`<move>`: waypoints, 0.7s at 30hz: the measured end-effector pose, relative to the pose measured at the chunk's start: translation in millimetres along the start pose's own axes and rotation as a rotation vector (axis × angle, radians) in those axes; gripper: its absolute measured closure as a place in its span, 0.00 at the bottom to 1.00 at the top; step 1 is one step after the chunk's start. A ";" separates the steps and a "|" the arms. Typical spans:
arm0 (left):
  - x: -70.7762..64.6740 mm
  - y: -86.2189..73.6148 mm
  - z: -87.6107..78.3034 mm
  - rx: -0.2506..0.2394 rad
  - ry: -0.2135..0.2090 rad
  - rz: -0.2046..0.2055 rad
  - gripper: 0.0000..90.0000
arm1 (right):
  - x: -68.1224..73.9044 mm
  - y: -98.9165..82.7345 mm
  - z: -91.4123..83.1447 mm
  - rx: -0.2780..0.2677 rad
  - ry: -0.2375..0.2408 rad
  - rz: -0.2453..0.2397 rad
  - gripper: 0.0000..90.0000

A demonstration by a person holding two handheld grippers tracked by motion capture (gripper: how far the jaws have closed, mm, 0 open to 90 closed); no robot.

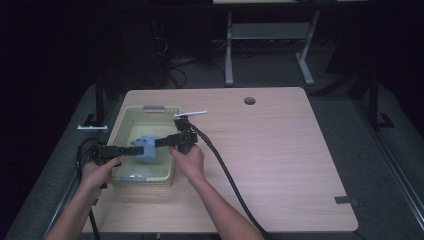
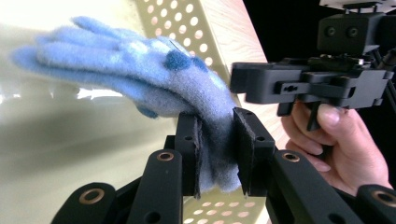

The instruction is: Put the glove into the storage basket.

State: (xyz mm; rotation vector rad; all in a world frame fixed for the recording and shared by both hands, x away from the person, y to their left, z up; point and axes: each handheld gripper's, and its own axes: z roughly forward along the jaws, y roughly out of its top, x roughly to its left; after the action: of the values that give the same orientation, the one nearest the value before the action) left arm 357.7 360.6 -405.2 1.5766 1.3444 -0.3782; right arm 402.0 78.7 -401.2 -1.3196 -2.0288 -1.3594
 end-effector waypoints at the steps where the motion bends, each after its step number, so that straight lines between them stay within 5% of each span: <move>1: 0.2 0.2 0.0 -0.003 -0.002 -0.004 0.80 | -1.3 0.7 -4.0 -0.001 0.006 0.001 0.79; 9: 1.6 1.7 5.7 0.022 0.060 -0.015 0.80 | -4.5 0.1 -11.4 0.001 0.030 -0.001 0.77; 21: -5.8 10.6 19.0 0.109 0.241 0.007 0.80 | -10.3 -4.4 -26.2 -0.024 0.046 0.003 0.75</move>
State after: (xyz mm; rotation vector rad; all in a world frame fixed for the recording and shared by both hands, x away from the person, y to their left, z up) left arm 371.6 342.9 -404.6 1.7601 1.5221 -0.2674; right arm 398.4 50.5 -398.5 -1.2889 -1.9852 -1.4042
